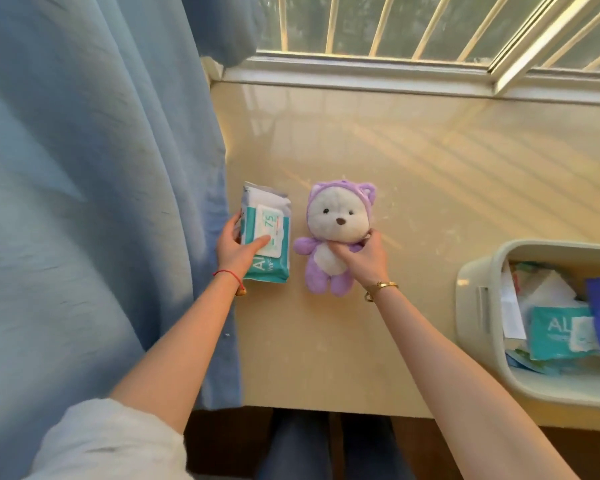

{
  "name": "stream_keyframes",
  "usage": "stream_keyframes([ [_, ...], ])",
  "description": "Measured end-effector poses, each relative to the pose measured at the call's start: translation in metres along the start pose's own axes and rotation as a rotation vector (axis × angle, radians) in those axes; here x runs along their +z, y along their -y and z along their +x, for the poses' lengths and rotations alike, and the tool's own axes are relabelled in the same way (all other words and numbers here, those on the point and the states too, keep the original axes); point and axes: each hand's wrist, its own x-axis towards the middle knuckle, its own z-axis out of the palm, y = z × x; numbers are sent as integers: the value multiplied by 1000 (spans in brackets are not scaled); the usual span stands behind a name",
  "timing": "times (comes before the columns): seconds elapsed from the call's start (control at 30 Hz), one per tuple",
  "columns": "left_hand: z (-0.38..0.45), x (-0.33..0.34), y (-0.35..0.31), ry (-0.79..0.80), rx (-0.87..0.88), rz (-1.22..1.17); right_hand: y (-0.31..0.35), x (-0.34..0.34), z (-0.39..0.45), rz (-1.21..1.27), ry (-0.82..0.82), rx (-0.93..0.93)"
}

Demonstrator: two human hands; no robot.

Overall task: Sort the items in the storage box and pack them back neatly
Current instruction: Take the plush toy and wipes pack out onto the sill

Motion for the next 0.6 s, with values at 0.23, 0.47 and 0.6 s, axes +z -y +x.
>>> stream_keyframes([
  [0.23,24,1,16,33,37,177,-13,13,20,-118,31,-79],
  [0.47,-2,-3,5,-92,212,490,-13,1,4,-360,-42,-243],
  [0.6,-41,2,-17,-109,377,556,-7,-32,-26,-458,-94,-378],
])
